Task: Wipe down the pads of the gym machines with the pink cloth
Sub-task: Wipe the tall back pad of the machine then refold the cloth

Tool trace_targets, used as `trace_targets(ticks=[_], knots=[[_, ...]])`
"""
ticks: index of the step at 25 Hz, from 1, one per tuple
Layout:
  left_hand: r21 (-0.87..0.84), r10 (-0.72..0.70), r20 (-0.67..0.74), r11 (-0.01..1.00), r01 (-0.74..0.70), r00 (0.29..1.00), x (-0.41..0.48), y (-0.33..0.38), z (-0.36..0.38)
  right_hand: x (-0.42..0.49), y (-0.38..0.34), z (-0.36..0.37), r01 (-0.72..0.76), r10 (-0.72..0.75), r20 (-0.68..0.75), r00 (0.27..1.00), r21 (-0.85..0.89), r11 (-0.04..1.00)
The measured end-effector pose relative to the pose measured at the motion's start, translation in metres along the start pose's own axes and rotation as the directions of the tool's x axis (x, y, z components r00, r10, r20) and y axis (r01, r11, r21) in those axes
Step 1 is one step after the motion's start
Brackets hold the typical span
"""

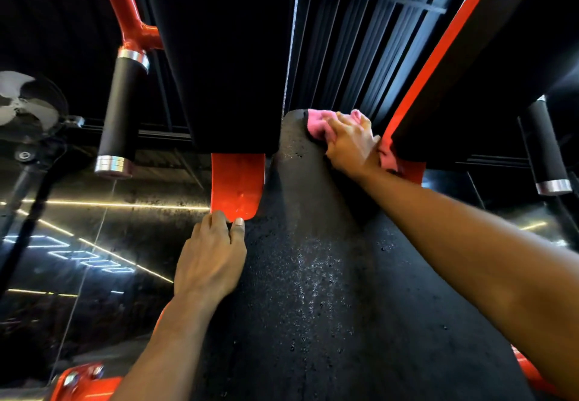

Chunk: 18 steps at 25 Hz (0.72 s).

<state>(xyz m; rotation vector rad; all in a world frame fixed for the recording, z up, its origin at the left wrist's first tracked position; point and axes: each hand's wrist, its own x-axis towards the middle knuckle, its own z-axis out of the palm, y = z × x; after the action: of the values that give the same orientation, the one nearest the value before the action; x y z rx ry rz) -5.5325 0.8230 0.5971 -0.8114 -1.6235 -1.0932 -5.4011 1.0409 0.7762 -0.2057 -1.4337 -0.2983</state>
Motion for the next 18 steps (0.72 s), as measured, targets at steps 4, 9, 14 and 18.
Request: trace_targets(ticks=[4, 9, 14, 18], knots=[[0.011, 0.009, 0.015, 1.0, -0.009, 1.0, 0.002, -0.003, 0.0, 0.052, -0.003, 0.004, -0.234, 0.224, 0.098, 0.97, 0.1, 0.967], [-0.001, -0.021, 0.013, 1.0, 0.021, 1.0, 0.0, 0.001, 0.0, -0.033, 0.017, 0.0, 0.016, -0.016, 0.025, 1.0, -0.022, 1.0], [0.017, -0.052, 0.06, 0.999, 0.051, 0.997, 0.0, 0.007, -0.007, -0.133, 0.014, -0.026, 0.024, -0.019, 0.071, 0.997, -0.077, 0.997], [0.019, -0.019, 0.068, 1.0, 0.017, 0.998, 0.001, 0.004, -0.006, -0.083, 0.016, -0.008, -0.017, 0.02, 0.03, 0.999, -0.09, 0.996]])
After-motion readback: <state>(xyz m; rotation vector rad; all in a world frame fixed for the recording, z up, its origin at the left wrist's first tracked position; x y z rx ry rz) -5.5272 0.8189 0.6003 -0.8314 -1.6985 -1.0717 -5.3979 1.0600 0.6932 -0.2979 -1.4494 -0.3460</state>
